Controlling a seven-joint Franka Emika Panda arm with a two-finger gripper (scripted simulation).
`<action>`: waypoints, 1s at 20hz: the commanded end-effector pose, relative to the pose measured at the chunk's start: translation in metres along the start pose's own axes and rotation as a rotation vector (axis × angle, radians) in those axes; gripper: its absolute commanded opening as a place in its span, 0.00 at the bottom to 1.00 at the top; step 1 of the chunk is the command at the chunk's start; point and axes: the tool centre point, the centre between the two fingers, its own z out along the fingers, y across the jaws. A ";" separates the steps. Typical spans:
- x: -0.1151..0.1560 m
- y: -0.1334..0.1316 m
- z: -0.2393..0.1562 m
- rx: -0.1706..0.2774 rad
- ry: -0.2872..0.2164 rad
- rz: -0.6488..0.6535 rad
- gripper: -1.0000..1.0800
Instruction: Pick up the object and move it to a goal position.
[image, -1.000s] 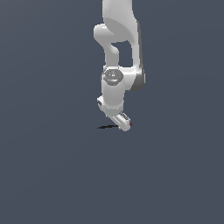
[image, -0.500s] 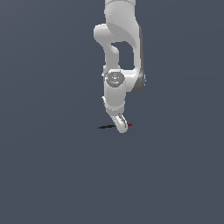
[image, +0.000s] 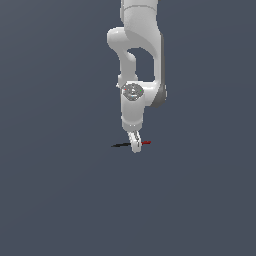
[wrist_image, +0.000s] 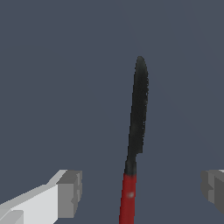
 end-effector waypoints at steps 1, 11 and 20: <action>-0.001 0.002 0.002 0.001 0.002 0.040 0.96; -0.002 0.004 0.006 0.003 0.005 0.093 0.96; -0.001 0.005 0.032 0.003 0.005 0.096 0.96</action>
